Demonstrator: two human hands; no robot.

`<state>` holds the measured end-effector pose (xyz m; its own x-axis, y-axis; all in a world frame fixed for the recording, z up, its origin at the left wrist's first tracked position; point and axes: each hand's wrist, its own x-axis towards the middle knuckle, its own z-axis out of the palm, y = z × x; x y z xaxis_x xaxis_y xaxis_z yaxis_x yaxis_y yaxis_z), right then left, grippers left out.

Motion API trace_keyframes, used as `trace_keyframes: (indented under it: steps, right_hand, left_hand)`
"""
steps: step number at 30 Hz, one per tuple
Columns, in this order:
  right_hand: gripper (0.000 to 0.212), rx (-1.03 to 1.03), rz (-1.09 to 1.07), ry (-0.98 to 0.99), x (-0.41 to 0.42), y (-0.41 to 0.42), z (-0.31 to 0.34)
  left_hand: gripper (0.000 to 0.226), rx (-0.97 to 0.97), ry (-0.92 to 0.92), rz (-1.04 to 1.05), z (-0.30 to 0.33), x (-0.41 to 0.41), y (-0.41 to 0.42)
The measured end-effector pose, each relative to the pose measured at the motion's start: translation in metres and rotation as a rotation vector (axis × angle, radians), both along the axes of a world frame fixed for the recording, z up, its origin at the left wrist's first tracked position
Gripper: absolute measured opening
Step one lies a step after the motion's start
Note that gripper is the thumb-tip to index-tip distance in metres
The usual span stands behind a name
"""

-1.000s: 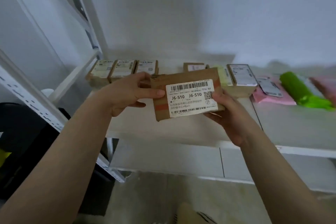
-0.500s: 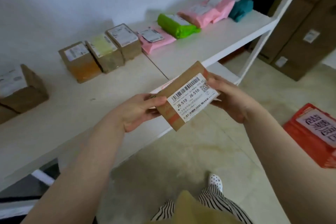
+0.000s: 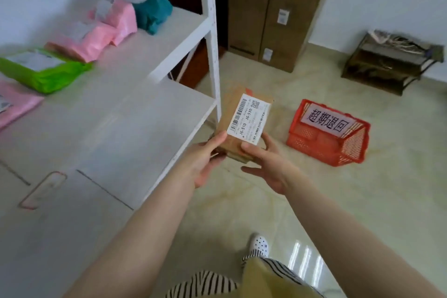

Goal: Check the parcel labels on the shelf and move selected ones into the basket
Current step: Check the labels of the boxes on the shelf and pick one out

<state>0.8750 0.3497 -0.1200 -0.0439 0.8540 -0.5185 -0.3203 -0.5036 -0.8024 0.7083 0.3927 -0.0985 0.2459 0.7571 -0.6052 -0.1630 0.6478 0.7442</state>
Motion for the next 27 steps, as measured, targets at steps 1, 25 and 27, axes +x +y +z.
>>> trace_keyframes:
  steps: [1,25,27]
  right_hand:
    - [0.100,-0.009,-0.023,-0.014,0.021,0.005,-0.005]
    - [0.083,-0.086,-0.464,-0.005,0.376,0.197,-0.069]
    - [0.082,-0.094,-0.479,-0.005,0.400,0.207,-0.075]
  left_hand:
    - [0.028,-0.019,-0.016,-0.010,-0.006,0.024,0.010]
    - [0.031,-0.177,0.091,-0.539,-0.074,0.407,0.278]
    - [0.032,-0.190,0.105,-0.560,-0.077,0.436,0.290]
